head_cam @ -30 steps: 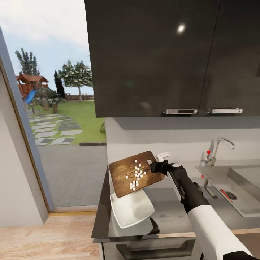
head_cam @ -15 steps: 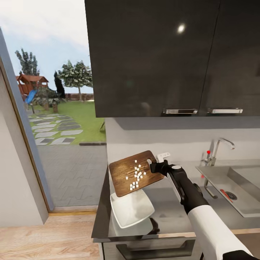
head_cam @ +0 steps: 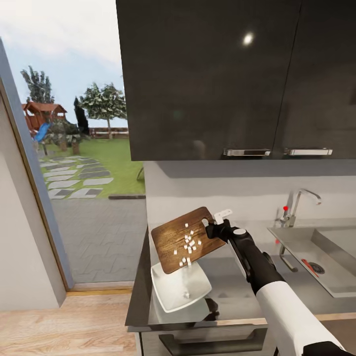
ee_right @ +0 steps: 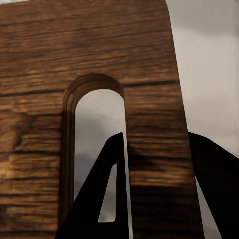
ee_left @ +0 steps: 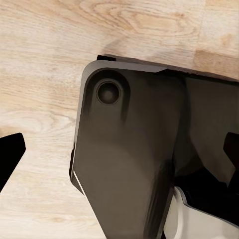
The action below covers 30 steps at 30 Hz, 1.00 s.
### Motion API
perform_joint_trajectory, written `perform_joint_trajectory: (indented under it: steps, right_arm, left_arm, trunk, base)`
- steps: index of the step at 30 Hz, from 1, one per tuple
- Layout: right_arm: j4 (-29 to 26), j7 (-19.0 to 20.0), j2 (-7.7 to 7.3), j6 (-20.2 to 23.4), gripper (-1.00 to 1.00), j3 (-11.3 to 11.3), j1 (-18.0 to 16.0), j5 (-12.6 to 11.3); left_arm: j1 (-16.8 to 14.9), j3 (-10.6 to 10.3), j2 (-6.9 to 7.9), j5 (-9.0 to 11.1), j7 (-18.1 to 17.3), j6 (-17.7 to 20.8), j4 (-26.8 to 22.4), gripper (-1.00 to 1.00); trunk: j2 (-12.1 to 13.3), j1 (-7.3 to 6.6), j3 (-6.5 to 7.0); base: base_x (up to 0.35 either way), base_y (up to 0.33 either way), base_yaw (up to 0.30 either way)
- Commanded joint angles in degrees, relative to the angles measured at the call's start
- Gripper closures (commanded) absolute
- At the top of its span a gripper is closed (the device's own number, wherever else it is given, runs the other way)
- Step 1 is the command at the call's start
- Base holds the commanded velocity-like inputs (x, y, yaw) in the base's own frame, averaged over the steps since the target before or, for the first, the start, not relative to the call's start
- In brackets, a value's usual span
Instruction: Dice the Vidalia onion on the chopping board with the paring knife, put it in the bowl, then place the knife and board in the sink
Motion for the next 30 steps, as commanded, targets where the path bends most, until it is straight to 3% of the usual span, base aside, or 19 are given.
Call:
perform_joint_trajectory:
  steps: [1, 30]
  right_arm:
    - [0.0, 0.5, 0.02, 0.0, 1.00, -0.1, 0.0, 0.6]
    - [1.1, 0.5, 0.02, -2.8, 1.00, -0.1, 0.0, 0.6]
  left_arm:
    - [-0.1, -0.2, 0.00, 0.6, -0.4, -0.4, 0.3, -1.00]
    - [-0.1, -0.2, 0.06, 0.6, -0.4, -0.4, 0.3, -1.00]
  trunk:
    - [0.0, 0.02, -0.03]
    - [0.0, 0.02, -0.03]
  base:
    - [0.000, 0.000, 0.000]
    - [0.000, 0.000, 0.000]
